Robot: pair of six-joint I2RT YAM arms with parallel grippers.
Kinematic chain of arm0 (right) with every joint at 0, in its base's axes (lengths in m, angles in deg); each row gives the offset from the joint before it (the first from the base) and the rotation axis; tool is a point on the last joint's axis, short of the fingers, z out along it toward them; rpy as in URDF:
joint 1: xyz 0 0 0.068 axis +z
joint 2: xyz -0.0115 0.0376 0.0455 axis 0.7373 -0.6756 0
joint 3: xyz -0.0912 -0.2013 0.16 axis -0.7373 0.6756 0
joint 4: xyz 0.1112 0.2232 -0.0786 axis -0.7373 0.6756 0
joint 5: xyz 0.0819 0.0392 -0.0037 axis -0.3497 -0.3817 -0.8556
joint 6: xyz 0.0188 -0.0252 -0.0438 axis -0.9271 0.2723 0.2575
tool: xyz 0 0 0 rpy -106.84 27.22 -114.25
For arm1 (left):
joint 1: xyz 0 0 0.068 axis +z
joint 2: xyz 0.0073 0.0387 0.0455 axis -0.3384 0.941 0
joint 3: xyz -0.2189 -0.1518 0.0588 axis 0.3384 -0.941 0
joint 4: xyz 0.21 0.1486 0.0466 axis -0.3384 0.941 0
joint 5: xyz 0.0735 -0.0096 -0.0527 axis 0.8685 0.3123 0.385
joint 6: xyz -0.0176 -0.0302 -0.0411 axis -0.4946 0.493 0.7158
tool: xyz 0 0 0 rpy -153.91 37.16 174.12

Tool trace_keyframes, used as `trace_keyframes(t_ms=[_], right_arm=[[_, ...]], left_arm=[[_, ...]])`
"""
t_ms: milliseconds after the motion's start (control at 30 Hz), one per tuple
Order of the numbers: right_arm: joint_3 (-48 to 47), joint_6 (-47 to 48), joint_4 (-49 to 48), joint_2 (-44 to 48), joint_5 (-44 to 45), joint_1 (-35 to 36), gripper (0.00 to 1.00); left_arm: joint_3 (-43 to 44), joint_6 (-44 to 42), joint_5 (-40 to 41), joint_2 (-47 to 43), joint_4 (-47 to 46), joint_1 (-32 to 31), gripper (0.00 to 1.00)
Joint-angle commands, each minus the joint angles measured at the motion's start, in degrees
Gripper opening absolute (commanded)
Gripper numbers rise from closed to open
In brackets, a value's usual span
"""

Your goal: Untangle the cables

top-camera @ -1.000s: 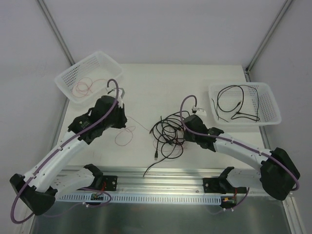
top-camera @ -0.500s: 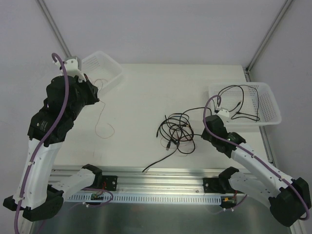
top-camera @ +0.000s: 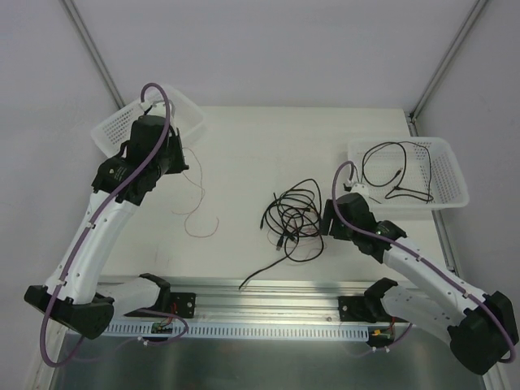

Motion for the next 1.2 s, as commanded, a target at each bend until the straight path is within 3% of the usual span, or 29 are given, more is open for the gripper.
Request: trace_keyframes(t_ms=[0, 133, 333, 500, 700, 867, 1167], right_arm=[[-1.4, 3.4, 1.3, 3.9, -3.2, 1.7, 0.72], [-4.1, 5.7, 5.8, 8.2, -3.6, 3.2, 0.82], [-7.7, 7.9, 12.5, 13.8, -2.1, 3.5, 0.88], [-9.2, 8.3, 14.6, 15.9, -2.1, 3.4, 0.94], [-8.6, 9.4, 13.6, 16.3, -4.9, 3.5, 0.97], [-9.0, 9.3, 14.3, 15.2, -7.1, 3.4, 0.97], [-10.0, 12.6, 13.5, 10.5, -10.0, 3.5, 0.97]], left_arm=[[2.4, -0.6, -0.1, 0.3, -3.2, 0.6, 0.00], [11.3, -2.4, 1.1, 3.0, -3.1, 0.6, 0.00], [27.3, -4.6, 0.7, 8.0, -3.2, 0.9, 0.00], [42.4, -11.7, 3.2, 14.3, -5.2, 1.3, 0.00], [53.2, -22.5, 6.0, 22.6, -15.2, 5.3, 0.00], [54.2, -27.7, 5.6, 28.7, -25.0, 11.7, 0.00], [47.2, -22.4, -5.5, 38.4, -37.1, 25.9, 0.00]])
